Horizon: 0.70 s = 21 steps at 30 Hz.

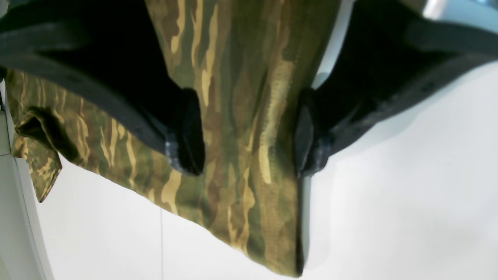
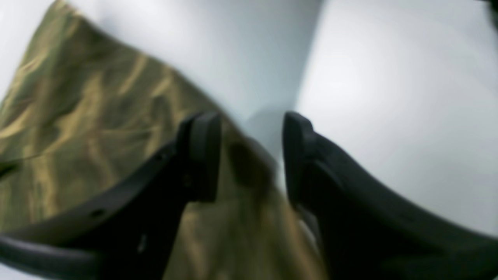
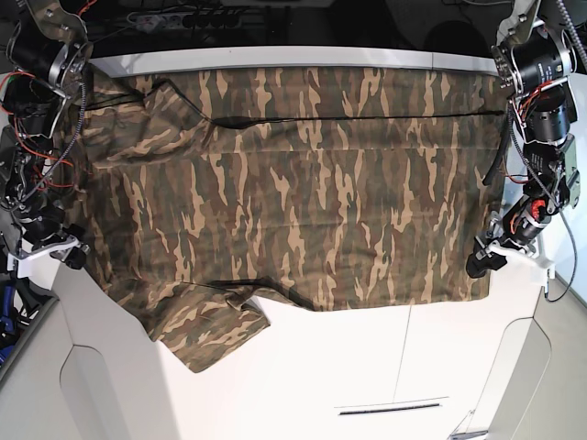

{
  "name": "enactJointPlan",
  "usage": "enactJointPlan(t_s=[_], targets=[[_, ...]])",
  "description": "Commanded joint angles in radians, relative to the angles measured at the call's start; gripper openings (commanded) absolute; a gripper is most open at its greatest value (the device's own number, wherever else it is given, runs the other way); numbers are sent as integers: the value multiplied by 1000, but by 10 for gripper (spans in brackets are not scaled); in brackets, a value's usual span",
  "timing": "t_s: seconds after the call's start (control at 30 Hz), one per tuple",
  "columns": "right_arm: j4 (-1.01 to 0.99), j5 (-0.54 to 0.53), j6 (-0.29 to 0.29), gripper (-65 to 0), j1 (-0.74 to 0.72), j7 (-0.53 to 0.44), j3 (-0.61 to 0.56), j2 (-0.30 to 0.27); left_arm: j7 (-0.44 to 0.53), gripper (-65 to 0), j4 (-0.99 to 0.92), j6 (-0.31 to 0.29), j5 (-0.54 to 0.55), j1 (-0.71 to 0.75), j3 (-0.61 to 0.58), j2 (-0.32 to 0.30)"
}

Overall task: Fold the T-shirt properly
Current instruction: 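Grasp the shirt's side edges near the hem with both grippers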

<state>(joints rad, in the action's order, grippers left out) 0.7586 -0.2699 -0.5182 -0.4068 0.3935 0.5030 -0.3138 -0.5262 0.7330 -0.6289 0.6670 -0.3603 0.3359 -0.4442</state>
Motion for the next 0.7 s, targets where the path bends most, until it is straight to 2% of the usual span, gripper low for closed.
enactJointPlan(t_s=[0.0,0.2,0.33,0.47,0.57,0.67], targets=[[6,-12,-14,-389,-17,6,-14,-8,-9,-259,11,-3,-2,-17,2,-9],[6,-18,-13,-391,-17,6,-167,-7,-8,-260,11,-3,-1,-17,2,-4],[6,-18,-9,-452,-17,6,-269,-7,-8,-277,11,-3,-1,-17,2,-5],[8,-18,-10,-532,-17,6,-297,-8,-9,-441,11,-3,-1,-17,2,-5],[10,-18,-10,-633,-19,6,-297,-8,-9,-550,11,-3,2,-17,2,-5],[11,-18,-15,-650,-19,6,-297,-8,-9,-648,11,-3,2,-22,2,-6]])
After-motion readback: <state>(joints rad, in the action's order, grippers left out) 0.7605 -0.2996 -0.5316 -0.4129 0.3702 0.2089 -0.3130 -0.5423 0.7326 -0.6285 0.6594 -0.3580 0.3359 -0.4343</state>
